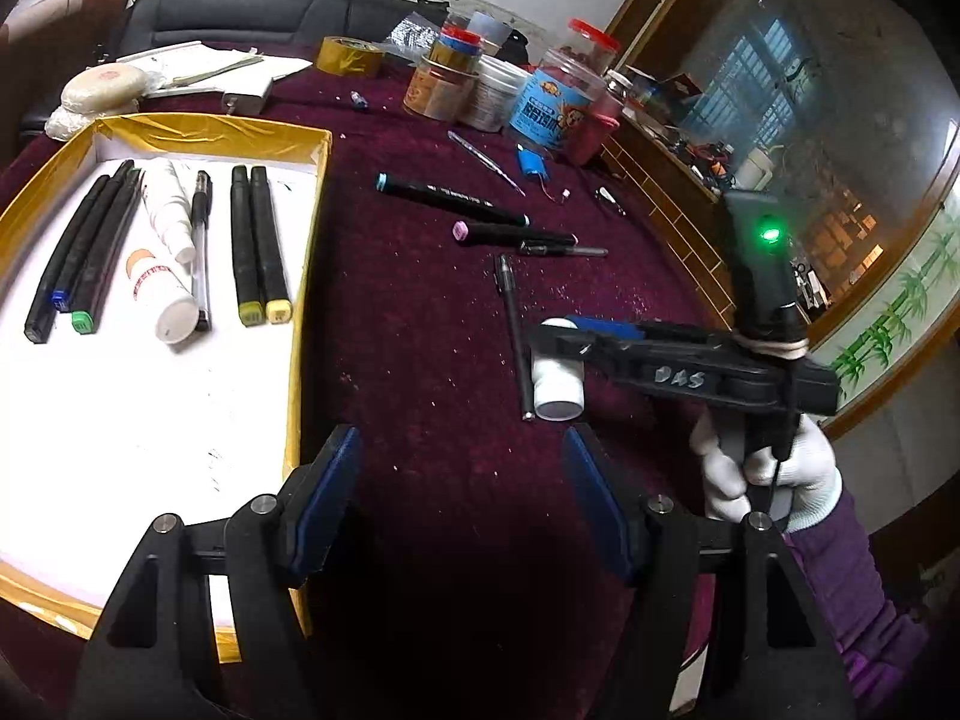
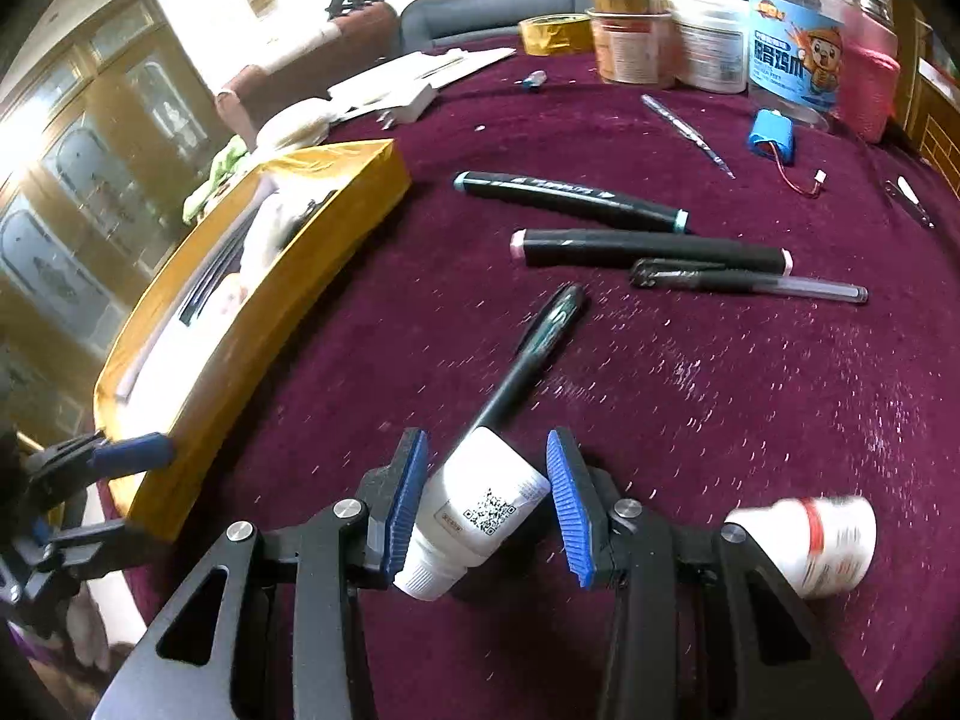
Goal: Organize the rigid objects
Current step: 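Lower the open left tool to a black pen while the right tool holds the white bottle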
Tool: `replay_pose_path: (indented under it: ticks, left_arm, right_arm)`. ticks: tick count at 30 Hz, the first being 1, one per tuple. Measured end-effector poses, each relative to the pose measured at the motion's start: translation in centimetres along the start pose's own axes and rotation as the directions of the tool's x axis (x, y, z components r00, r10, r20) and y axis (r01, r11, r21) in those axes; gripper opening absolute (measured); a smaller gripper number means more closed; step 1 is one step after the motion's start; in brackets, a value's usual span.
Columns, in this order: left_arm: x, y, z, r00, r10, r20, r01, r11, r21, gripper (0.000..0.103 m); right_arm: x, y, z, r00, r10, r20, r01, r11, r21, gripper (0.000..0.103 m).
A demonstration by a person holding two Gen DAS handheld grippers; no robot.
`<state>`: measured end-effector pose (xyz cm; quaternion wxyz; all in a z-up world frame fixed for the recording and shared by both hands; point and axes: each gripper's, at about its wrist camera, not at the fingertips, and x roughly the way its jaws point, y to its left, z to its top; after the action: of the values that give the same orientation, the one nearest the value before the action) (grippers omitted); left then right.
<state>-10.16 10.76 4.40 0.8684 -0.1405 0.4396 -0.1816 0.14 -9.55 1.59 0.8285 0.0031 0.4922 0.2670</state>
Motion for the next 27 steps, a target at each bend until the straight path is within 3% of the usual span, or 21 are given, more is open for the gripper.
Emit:
replay_pose_path:
  ticks: [7,11,14,19,23,27]
  left_arm:
    - [1.3,-0.8,-0.9,0.999,0.002,-0.04,-0.002,1.0,0.018,0.069]
    - [1.9,-1.6,-1.1,0.999,0.014,-0.045,-0.013,1.0,0.029,0.069]
    - [1.8,-2.0,-1.2,0.999,0.019,-0.046,-0.017,0.999,0.035,0.069]
    - [1.4,-2.3,0.1,0.999,0.039,-0.027,-0.038,0.998,0.05,0.069]
    - [3.0,-2.7,2.2,0.997,0.076,-0.029,-0.073,0.994,0.082,0.071]
    - [7.2,-3.3,3.9,0.993,0.089,-0.071,-0.081,0.991,0.109,0.07]
  right_arm:
    - [-4.8,-3.7,-2.0,0.988,-0.055,0.141,0.033,0.987,0.156,0.038]
    - [-3.5,-2.9,-2.9,0.992,0.033,0.118,-0.056,0.979,0.198,0.038]
    - [-1.2,-1.4,-2.9,0.996,0.06,0.069,-0.074,0.973,0.221,0.038]
    - [-0.8,-0.5,-2.9,0.998,-0.007,0.064,-0.006,0.98,0.2,0.032]
    - [-2.3,-3.5,-4.2,0.988,-0.105,0.11,0.071,0.959,0.273,0.032]
    - [-3.3,-5.8,-5.7,0.978,-0.086,0.192,0.023,0.951,0.307,0.032]
